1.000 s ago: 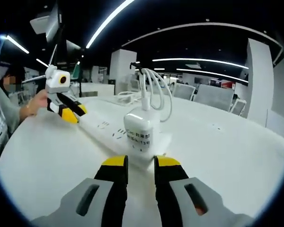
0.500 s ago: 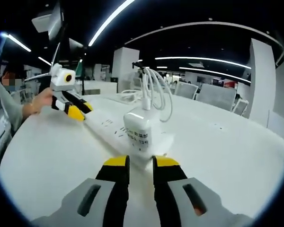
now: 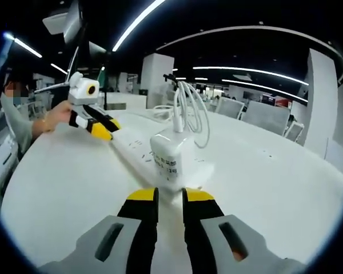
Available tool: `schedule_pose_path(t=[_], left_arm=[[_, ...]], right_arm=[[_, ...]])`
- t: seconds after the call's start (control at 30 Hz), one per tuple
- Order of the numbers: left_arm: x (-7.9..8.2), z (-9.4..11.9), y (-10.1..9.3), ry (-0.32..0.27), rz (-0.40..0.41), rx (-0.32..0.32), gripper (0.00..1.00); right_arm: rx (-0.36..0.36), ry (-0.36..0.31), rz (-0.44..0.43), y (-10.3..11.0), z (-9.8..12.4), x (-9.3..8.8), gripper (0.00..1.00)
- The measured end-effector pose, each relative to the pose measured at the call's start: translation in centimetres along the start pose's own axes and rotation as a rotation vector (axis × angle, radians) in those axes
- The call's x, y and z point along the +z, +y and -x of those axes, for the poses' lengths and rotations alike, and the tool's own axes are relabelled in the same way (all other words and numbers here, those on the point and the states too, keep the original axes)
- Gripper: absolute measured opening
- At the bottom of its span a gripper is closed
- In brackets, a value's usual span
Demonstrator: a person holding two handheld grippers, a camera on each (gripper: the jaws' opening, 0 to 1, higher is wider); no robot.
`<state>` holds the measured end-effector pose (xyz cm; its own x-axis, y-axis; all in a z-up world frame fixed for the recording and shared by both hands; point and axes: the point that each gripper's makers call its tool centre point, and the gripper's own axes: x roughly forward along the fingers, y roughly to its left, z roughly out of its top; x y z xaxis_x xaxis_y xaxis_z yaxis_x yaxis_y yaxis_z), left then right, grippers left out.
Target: Straighten the power strip on the desk, plug the charger into it
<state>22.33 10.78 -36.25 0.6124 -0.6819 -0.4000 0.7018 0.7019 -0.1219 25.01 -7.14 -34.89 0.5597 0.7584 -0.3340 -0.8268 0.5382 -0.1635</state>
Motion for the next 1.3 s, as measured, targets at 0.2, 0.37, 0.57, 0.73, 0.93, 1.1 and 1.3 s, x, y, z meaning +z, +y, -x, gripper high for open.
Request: schedule_pose_path(t=[0.2,0.37,0.57,0.73,0.93,1.1,1.3], left_arm=[[0.0,0.0,0.0,-0.001,0.007,0.004,0.24],[0.0,0.0,0.2,-0.002,0.013,0.013,0.25],[0.0,0.2,0.8,-0.004,0.023,0.018,0.25],[0.0,0.3,1.0,-0.006,0.028,0.028,0.26],[0.0,0.3,0.9,-0.008,0.033,0.034,0.27],[0.0,0.3,1.0,-0.011,0.041,0.038,0.27],[0.0,0.3,1.0,-0.012,0.042,0.039,0.27]], right_arm=[[0.008,0.015,0.022,0.4,0.1,0.0,0.15],[0.023,0.021,0.027,0.9,0.1,0.1,0.15],[0.034,0.027,0.041,1.1,0.1,0.2,0.15],[0.046,0.031,0.051,1.6,0.1,0.2,0.15],[0.050,0.037,0.060,2.0,0.0,0.2,0.15],[0.053,0.040,0.061,2.2,0.0,0.2,0.15],[0.052,0.042,0.060,2.2,-0.1,0.2,0.15]])
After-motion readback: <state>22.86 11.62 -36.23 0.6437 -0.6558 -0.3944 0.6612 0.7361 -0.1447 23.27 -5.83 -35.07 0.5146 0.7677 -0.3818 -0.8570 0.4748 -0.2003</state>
